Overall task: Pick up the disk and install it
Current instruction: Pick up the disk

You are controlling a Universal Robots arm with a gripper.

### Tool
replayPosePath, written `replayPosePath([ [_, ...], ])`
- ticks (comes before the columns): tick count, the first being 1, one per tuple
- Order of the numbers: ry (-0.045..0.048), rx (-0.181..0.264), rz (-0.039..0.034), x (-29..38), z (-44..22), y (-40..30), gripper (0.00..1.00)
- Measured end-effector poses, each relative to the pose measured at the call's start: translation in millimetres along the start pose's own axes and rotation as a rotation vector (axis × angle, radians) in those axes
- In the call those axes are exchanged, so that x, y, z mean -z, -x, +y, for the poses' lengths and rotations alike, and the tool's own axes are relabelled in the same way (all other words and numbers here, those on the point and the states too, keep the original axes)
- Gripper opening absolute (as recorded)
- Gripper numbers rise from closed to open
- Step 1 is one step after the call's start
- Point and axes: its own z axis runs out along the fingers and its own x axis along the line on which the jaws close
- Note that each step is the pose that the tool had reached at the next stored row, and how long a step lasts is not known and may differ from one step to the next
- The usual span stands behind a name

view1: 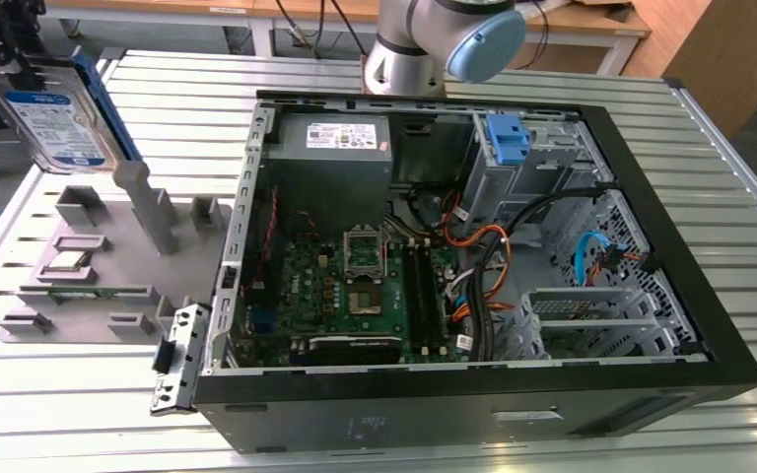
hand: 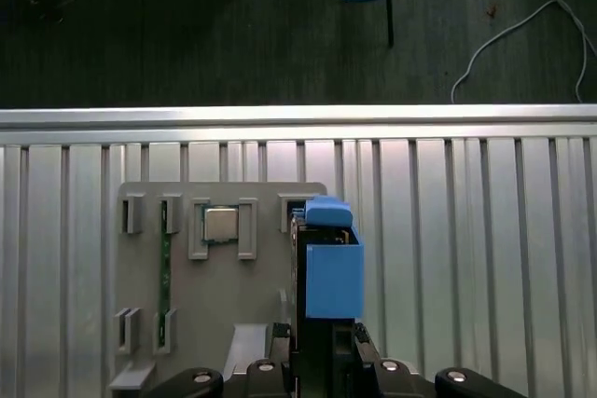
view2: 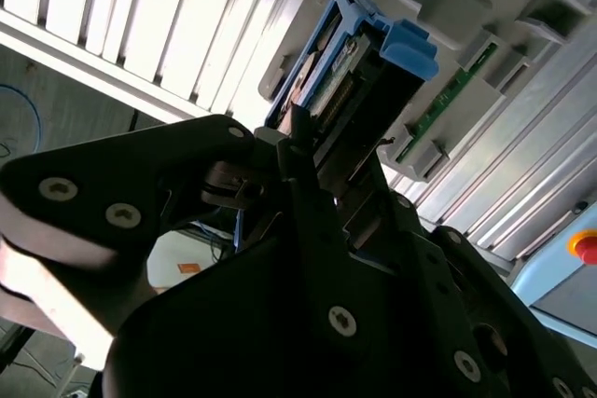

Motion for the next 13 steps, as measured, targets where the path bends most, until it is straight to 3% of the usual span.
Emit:
replayPosePath([
  [13,-0.0001,0.000,0.0000,36.8,1.5,2.7,0.35],
])
